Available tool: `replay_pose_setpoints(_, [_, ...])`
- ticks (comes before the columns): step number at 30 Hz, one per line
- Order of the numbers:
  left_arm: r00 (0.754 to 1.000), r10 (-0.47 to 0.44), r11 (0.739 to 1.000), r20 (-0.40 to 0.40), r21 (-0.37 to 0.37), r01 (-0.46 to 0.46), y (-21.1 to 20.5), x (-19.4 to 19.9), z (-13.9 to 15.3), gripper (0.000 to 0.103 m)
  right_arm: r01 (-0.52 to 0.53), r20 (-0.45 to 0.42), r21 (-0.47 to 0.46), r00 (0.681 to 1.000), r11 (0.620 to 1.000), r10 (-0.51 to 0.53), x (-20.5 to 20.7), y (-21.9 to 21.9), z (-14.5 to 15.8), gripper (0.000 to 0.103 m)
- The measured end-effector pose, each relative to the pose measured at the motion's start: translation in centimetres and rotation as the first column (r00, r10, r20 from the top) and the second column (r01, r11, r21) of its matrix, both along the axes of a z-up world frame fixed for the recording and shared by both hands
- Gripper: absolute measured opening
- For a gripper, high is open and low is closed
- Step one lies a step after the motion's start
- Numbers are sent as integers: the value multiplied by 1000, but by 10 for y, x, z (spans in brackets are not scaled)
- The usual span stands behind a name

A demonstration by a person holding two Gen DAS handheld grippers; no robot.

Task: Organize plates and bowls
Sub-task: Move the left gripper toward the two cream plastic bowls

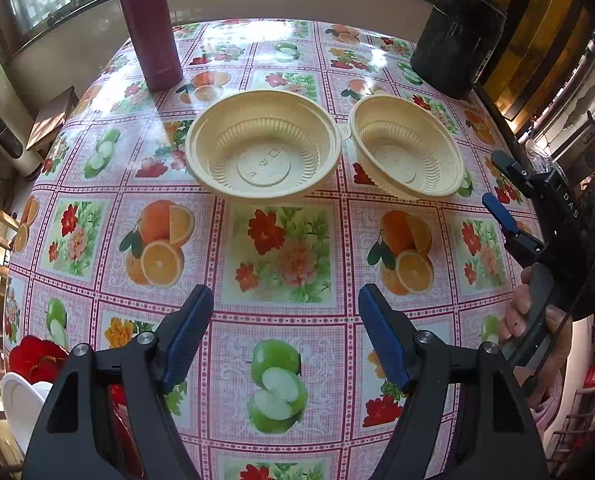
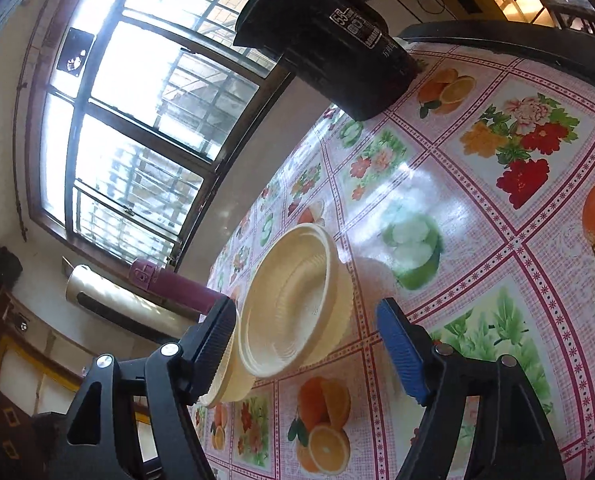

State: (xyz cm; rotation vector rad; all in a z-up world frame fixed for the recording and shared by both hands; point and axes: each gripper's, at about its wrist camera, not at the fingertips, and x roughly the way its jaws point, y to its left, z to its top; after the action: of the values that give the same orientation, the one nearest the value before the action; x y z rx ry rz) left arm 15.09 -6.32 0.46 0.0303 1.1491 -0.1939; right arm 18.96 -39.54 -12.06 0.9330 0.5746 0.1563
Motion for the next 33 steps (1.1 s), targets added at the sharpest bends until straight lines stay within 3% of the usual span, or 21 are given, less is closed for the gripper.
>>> replay_pose_setpoints(7, [999, 6, 999, 41, 49, -8, -15, 44, 21, 75, 11, 22, 18, 1000, 1000, -11, 25, -14, -2, 76])
replay_pose_setpoints(12, [996, 53, 998, 64, 11, -54, -20, 41, 10, 75, 30, 32, 57, 999, 998, -32, 25, -21, -5, 76])
replay_pose_setpoints(17, [997, 30, 998, 77, 52, -34, -52, 44, -5, 75, 8, 60, -38, 998, 999, -6, 28, -6, 15, 76])
replay_pose_setpoints(22, [986, -23, 989, 164, 150, -1, -78, 48, 2, 75, -5, 91, -155, 996, 988, 19, 29, 6, 34, 76])
replay_pose_setpoints(27, [973, -43, 980, 225, 197, -2, -88, 57, 9, 75, 0, 80, -166, 997, 986, 13, 37, 0, 31, 76])
replay_pose_setpoints(33, [969, -34, 979, 247, 202, -17, -99, 73, 5, 75, 10, 71, -179, 997, 984, 3, 39, -3, 29, 76])
